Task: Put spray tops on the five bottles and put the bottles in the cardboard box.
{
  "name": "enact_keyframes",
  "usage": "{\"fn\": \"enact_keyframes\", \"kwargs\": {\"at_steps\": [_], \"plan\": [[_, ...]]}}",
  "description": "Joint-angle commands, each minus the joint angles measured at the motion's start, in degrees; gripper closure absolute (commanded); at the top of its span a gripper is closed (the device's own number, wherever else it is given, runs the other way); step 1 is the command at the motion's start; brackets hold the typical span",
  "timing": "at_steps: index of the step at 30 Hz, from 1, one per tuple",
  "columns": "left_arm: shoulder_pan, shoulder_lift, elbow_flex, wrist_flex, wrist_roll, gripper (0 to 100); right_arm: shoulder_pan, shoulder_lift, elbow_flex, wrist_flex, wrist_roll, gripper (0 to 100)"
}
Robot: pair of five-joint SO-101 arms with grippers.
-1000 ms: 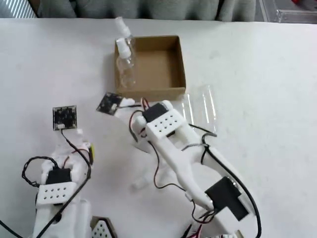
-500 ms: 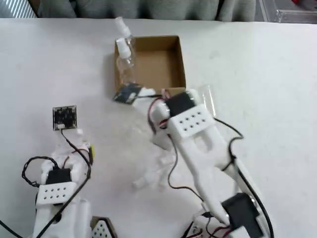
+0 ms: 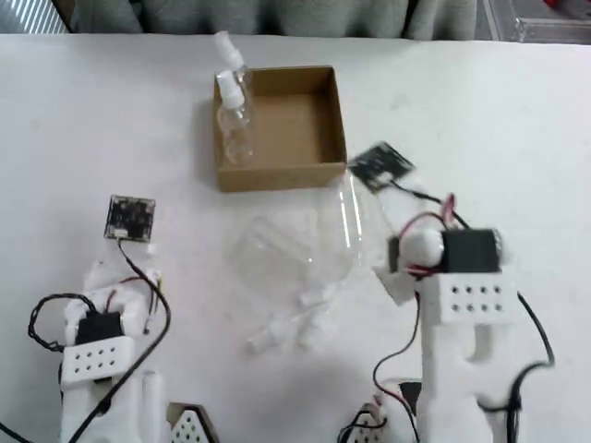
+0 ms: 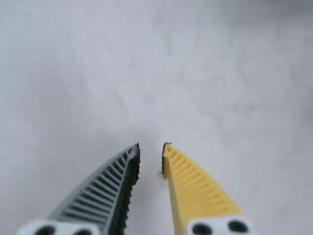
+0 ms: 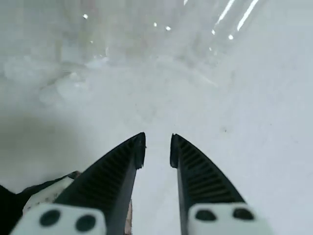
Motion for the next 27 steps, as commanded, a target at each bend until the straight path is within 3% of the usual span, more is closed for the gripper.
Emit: {"fn": "enact_keyframes", "kwargs": {"at_steps": [1,11,18,21,27], "plan": [[0.92,-1.1,-8.53,3.87,-8.26,91,10.15,-7.6,7.3,-4.7,-0.26,93.3],[12.62,-0.75,-23.56,19.6,-42.46,91,27.3,-14.46,28.66,-18.59,0.44,93.2],[29.41,-0.57,-30.33,31.3,-50.02,90,30.11,-14.37,40.09,-33.19,0.0,93.6],[36.97,-0.57,-31.65,35.16,-51.08,84,30.02,-14.29,44.57,-39.6,-2.37,93.6],[47.34,-0.57,-32.26,37.1,-56.26,80,29.58,-13.93,45.19,-40.75,-2.46,93.4]]}}
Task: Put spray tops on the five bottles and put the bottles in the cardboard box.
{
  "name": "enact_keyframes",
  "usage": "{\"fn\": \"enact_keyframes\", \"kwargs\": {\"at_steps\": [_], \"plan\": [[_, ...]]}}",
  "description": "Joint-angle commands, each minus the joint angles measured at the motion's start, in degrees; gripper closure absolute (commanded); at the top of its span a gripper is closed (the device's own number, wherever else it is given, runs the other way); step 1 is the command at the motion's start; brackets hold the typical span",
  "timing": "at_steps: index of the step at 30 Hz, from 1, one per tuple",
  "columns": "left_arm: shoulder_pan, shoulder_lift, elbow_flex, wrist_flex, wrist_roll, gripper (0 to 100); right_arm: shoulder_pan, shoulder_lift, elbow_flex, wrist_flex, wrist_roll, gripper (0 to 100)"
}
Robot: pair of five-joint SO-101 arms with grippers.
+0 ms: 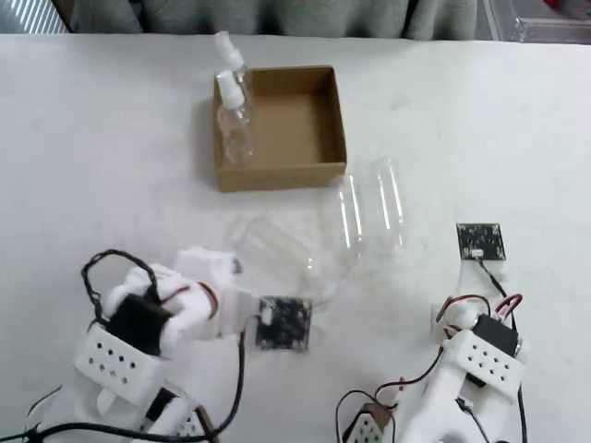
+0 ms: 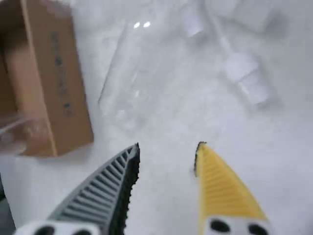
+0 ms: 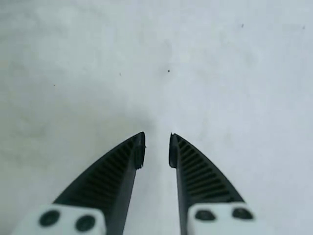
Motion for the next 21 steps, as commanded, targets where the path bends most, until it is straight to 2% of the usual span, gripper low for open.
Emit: {"fn": "enact_keyframes", "kwargs": {"at_steps": [1,5,9,18,21], "plan": [[6.81,-0.4,-3.69,-1.23,-2.99,79,0.04,-0.13,-0.44,-1.19,-0.35,93.4],[8.75,4.09,-5.8,-4.84,-2.9,76,0.04,-0.57,0.35,-1.27,-0.26,93.3],[7.6,17.19,-14.24,-4.92,-2.9,73,0.04,-0.13,0.7,-2.86,-0.26,93.3],[7.6,43.65,-30.86,-5.45,-4.31,72,-3.56,-0.31,2.11,-3.21,-0.18,93.3],[7.52,50.07,-33.85,-8.79,-4.48,72,-3.38,-0.31,2.11,-3.21,-0.18,93.3]]}}
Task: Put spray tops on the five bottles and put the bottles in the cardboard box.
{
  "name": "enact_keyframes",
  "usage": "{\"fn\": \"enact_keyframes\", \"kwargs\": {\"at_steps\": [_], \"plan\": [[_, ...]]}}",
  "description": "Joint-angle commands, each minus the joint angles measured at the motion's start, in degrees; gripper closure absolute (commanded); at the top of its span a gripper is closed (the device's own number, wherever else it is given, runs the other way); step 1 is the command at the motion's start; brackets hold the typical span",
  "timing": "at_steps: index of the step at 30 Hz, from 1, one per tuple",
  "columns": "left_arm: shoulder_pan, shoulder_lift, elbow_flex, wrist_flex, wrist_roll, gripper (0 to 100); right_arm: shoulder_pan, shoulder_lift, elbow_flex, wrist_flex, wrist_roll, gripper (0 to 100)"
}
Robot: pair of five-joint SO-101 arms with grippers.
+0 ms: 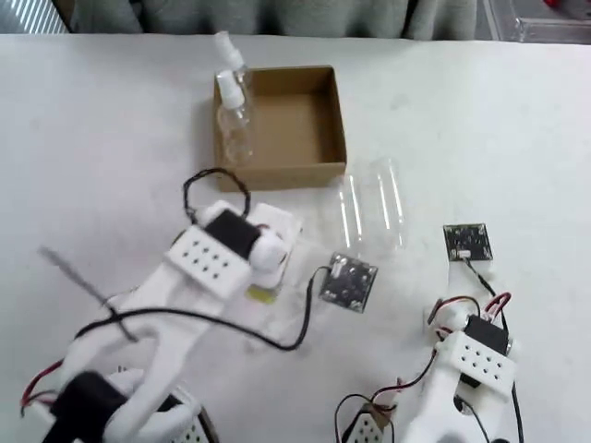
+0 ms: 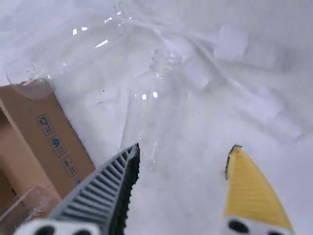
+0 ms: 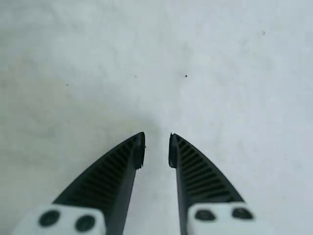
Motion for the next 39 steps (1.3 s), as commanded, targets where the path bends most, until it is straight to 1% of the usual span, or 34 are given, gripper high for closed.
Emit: {"fn": "enact_keyframes", "kwargs": {"at_steps": [1,6,9,15,19,22,23,25,29,30,32,35,39], "plan": [[-0.22,8.92,-7.56,-5.1,-0.97,72,-0.4,-0.31,-0.53,-0.92,-0.26,93.3],[-0.13,18.24,-11.43,-7.91,-0.97,72,-0.4,-0.13,-0.44,-1.71,-0.26,93.3],[-0.22,22.29,-14.77,-8.09,-0.53,72,-0.48,-0.13,-0.35,-1.89,-0.26,93.3],[-0.31,27.74,-18.02,-8.18,-0.26,72,-0.57,-0.13,-0.35,-2.07,-0.26,93.3],[-2.07,30.55,-18.2,-9.14,-0.18,72,-0.57,-0.13,-0.35,-2.07,-0.26,93.3],[-2.15,32.48,-18.2,-11.34,2.81,73,-0.66,-0.13,-0.35,-2.07,-0.26,93.3],[-2.15,32.92,-18.02,-12.22,3.69,73,-0.66,-0.13,-0.26,-2.07,-0.26,93.3],[-2.07,33.27,-17.67,-13.01,4.48,79,-0.66,-0.13,-0.26,-2.07,-0.26,93.3],[-2.07,33.19,-17.58,-12.57,4.66,98,-0.66,-0.13,-0.26,-2.15,-0.26,93.3],[-2.07,33.19,-17.49,-12.31,4.75,99,-0.66,-0.13,-0.26,-2.15,-0.26,93.3],[-2.07,33.1,-18.02,-10.02,4.84,95,-0.66,-0.13,-0.26,-2.15,-0.26,93.3],[-1.89,31.78,-18.11,-7.12,7.21,98,-0.66,-0.04,-0.18,-2.15,-0.26,93.3],[-3.74,28.26,-17.49,-2.37,10.64,98,-0.66,-0.04,-0.18,-2.15,-0.26,93.3]]}}
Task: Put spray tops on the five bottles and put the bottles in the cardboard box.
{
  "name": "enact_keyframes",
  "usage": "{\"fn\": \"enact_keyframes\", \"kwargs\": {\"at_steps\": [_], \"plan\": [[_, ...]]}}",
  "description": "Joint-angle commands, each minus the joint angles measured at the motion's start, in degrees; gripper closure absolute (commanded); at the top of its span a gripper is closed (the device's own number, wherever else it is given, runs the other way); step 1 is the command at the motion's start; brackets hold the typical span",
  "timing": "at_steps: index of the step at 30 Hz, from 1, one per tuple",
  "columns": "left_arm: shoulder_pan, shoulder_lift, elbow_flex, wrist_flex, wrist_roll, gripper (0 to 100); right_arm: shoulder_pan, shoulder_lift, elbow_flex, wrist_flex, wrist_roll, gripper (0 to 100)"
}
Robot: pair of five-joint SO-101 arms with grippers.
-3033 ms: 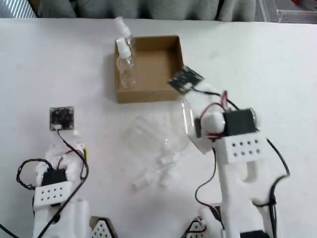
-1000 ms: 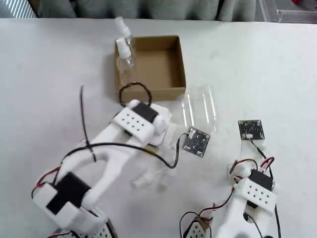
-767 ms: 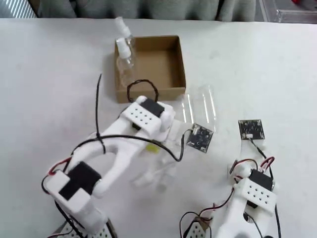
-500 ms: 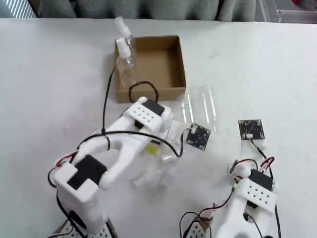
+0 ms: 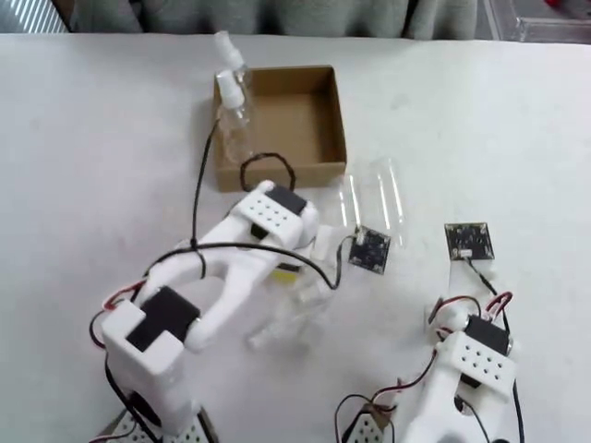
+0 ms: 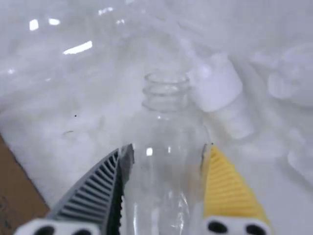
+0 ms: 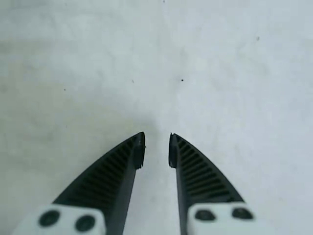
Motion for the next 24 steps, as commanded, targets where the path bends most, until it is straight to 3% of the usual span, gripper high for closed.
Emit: {"fn": "enact_keyframes", "kwargs": {"at_steps": [1,15,19,24], "plan": [[-3.12,-6.02,-2.73,6.42,5.71,98,-0.66,-0.04,-0.18,-1.1,-0.18,93.3],[-27.74,-12.88,-0.53,13.54,45.54,98,-0.75,-0.13,0.35,-1.63,-0.18,93.3],[-31.25,-12.97,5.89,7.56,54.68,98,-0.75,-0.13,0.44,-1.54,-0.18,93.3],[-31.34,-13.58,15.38,-2.73,57.76,98,-0.75,-0.04,0.44,-1.54,-0.18,93.3]]}}
